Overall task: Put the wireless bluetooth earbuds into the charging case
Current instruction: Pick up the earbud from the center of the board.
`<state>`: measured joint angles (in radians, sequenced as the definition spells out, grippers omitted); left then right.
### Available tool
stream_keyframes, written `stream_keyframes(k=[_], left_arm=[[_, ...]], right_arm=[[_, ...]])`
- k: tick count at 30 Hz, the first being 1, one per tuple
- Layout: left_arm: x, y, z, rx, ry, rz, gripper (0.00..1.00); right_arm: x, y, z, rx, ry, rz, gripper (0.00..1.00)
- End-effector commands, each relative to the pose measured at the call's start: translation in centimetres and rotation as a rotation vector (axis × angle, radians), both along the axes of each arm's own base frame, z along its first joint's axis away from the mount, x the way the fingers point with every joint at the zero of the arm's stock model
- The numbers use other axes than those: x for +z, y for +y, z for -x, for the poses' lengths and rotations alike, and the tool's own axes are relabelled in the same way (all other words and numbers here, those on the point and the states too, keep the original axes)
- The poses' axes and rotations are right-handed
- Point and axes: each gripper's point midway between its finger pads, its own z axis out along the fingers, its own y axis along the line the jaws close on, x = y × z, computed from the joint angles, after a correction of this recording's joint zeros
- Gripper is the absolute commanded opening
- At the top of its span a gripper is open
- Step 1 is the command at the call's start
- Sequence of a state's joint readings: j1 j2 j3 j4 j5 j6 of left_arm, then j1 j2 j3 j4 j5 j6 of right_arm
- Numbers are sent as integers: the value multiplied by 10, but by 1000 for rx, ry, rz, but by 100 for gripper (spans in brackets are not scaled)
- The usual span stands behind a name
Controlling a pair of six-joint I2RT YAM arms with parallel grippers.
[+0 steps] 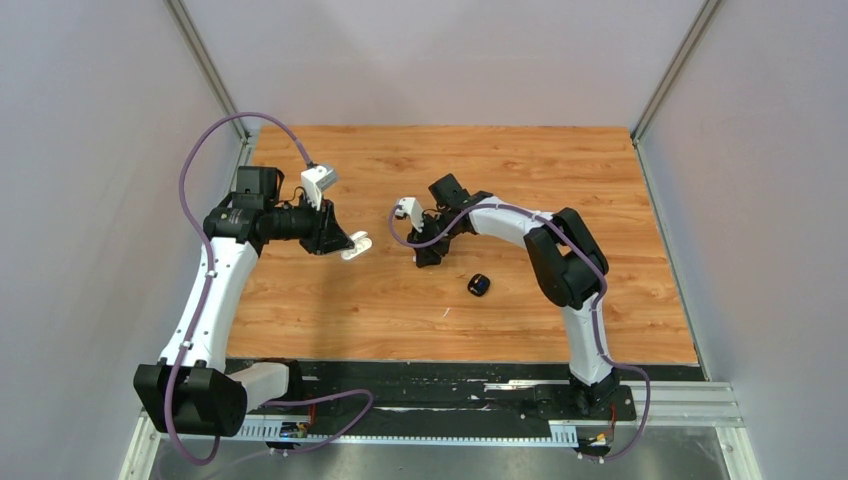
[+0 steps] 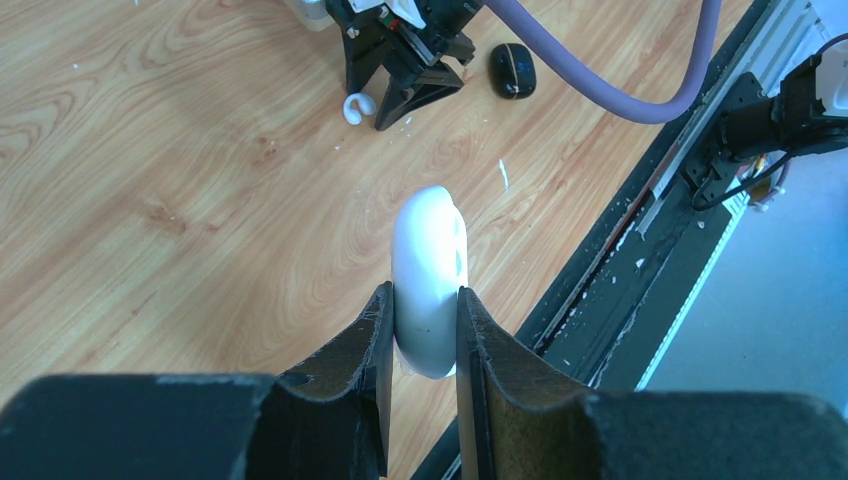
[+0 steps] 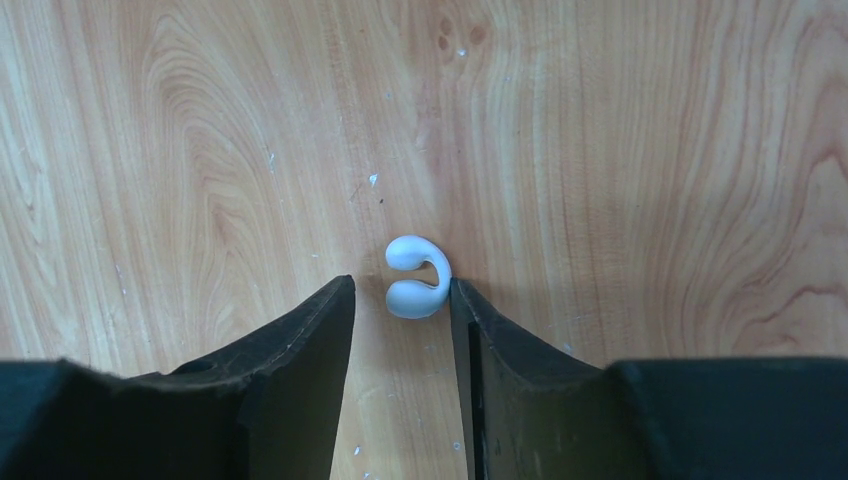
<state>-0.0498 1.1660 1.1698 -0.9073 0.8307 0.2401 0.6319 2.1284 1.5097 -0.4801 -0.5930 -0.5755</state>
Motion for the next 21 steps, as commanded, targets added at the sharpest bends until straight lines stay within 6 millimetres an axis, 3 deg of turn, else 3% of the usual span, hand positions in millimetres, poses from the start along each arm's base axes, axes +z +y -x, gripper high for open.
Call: stream_keyframes(k=[1,10,21], left_arm=[[7,-2,1,-13,-17,28,0],[8,-3,1,-24,-12,35,0],[7,-4,3,-25,-4,38,0]], right_arm=[[12,-8,12,10,36,9,44],[27,-1,-8,-59,99,-49,43],[14,-1,-21,-116,121,-23,40]])
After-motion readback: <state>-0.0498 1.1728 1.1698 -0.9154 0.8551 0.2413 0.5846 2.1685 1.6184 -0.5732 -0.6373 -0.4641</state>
